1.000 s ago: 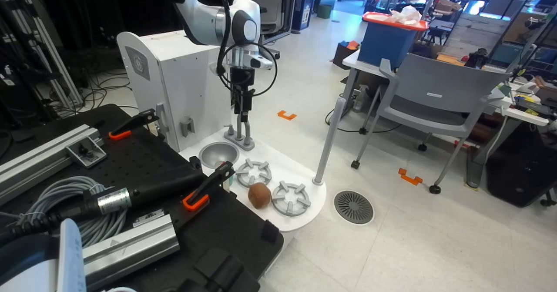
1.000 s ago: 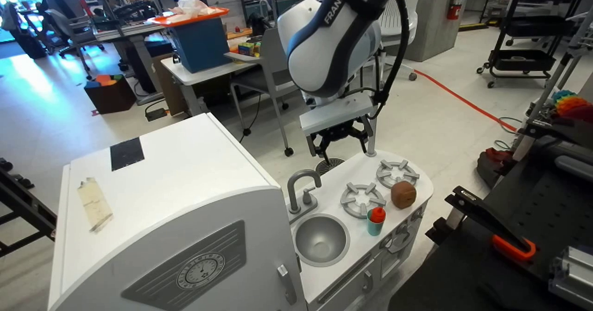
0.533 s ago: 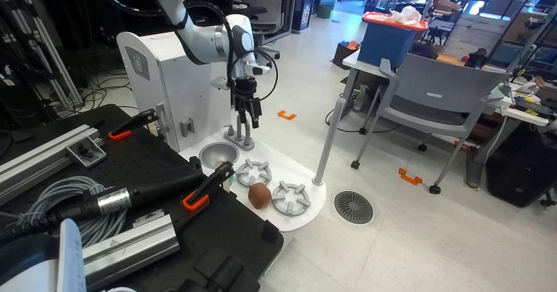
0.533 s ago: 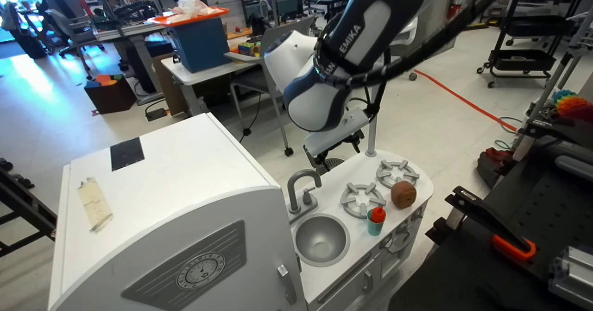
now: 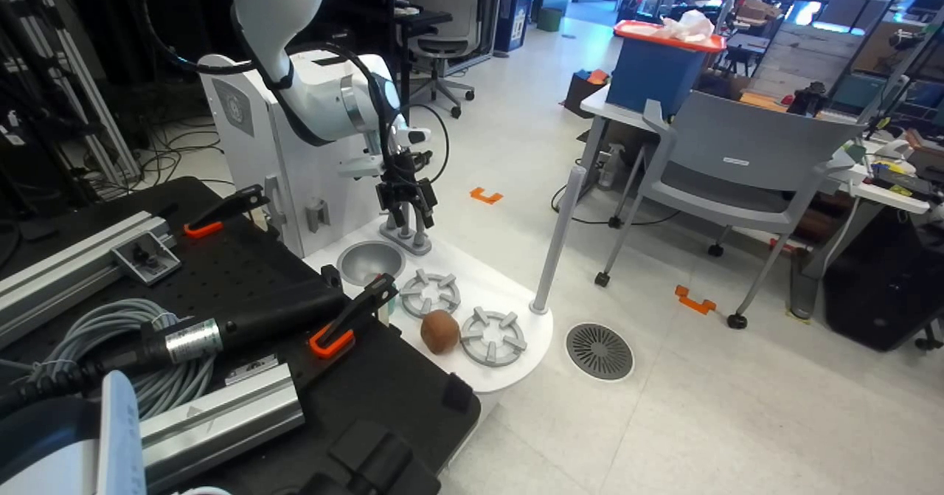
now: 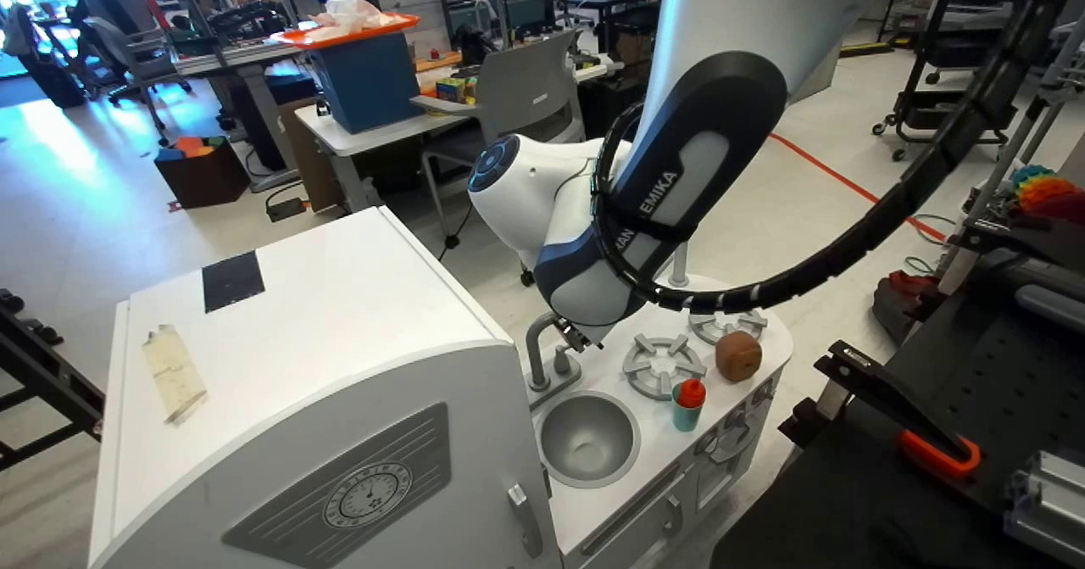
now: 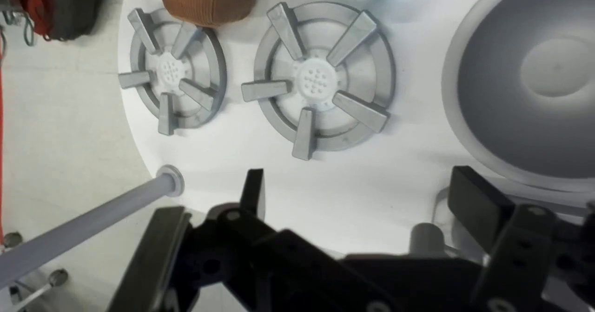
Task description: Push the grey toy tap to the left
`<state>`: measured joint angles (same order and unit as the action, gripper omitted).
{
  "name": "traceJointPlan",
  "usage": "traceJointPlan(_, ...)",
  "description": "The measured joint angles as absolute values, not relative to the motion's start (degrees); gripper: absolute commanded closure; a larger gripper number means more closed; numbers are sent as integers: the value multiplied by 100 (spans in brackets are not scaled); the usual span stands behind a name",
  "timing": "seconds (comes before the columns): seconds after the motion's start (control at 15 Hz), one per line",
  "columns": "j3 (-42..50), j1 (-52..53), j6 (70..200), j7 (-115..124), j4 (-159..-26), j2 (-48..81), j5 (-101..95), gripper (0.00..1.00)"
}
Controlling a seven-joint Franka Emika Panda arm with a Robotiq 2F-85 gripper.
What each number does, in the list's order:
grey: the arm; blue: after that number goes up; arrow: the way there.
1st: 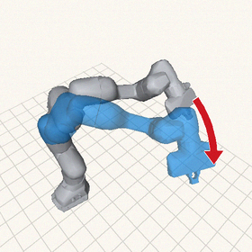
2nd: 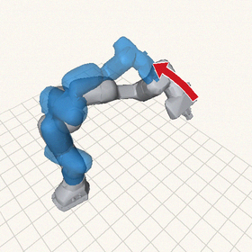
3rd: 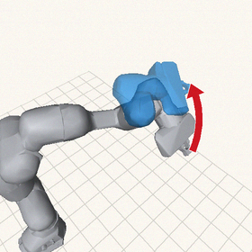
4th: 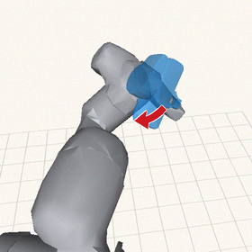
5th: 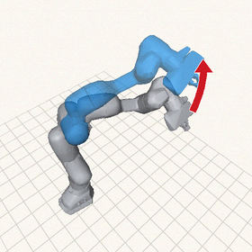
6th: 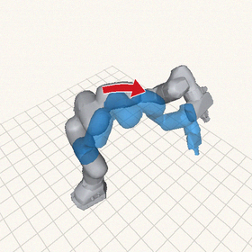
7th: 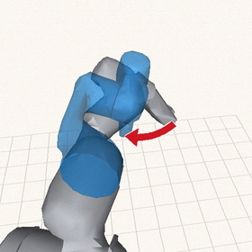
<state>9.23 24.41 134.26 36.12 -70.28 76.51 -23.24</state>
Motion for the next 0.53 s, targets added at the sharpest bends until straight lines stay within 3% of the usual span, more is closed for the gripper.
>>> traceJointPlan(0.53,914,2254,14705,2961,-7328,7532,-2351,0)
